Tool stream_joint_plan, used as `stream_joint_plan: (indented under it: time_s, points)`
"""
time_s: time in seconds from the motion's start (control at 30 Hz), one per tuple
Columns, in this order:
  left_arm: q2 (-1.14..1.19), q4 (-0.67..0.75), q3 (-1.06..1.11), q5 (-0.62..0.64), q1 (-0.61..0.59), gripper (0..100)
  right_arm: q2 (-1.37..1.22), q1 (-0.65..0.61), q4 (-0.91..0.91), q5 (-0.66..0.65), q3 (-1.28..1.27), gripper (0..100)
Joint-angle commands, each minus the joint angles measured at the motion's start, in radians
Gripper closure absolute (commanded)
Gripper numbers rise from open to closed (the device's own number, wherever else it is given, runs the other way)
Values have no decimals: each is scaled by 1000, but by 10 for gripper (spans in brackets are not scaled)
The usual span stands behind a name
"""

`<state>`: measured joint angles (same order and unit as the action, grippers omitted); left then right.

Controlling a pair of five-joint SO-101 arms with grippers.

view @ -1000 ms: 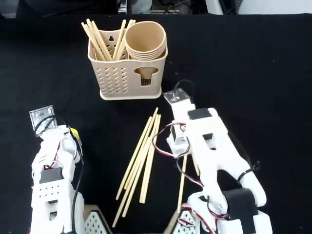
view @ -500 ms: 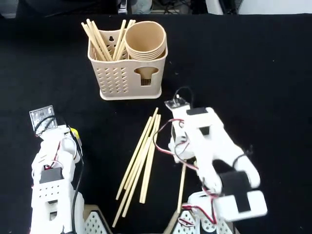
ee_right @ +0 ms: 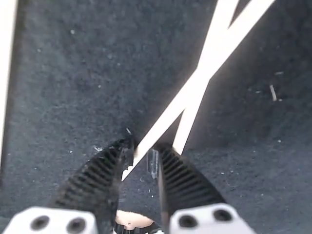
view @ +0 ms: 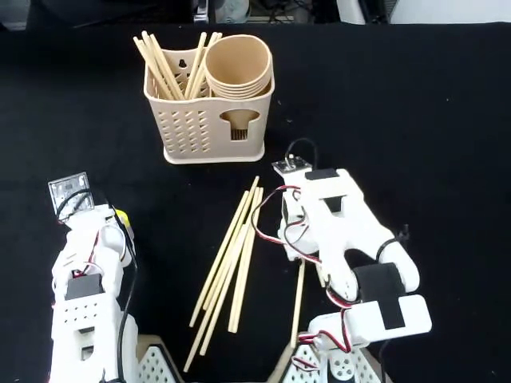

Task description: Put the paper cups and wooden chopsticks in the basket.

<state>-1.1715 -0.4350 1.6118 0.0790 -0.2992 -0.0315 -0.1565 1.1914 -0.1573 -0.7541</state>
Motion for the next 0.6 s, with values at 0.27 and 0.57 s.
stream_joint_plan:
  time_s: [0.27, 0.57]
  points:
    - [3, 23, -12, 5, -1, 887, 311, 0, 184, -55, 163, 986]
    - [3, 23, -12, 5, -1, 887, 183, 95, 132, -204, 200, 984]
